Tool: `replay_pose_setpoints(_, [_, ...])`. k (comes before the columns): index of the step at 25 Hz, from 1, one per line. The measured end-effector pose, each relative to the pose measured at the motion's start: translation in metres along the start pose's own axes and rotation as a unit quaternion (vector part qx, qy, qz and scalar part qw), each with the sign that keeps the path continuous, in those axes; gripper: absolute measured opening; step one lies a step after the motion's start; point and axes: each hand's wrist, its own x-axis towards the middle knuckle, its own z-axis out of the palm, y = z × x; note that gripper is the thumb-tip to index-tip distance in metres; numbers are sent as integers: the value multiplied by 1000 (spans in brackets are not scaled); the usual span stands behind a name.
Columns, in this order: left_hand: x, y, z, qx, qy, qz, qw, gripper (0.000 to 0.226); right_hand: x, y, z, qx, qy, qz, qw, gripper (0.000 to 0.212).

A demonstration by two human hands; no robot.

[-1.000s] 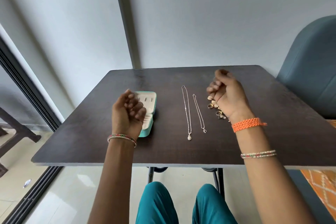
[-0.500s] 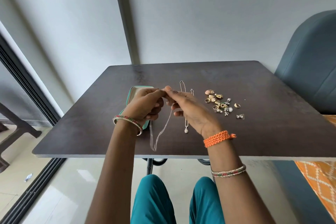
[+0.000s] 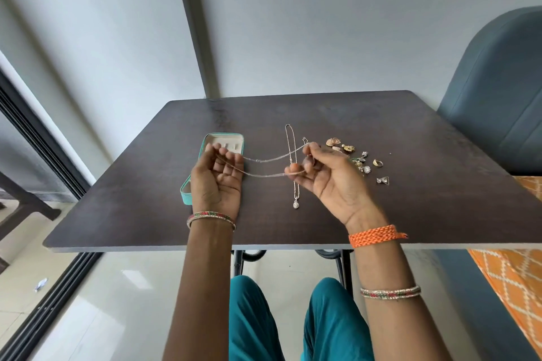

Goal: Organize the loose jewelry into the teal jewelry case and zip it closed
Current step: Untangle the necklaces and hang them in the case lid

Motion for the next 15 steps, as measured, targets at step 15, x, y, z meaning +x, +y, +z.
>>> replay_pose_setpoints(15, [-31,-22,7,161,-216,-144,952,23,-5,-35,22,-376,-53,-107,919,12])
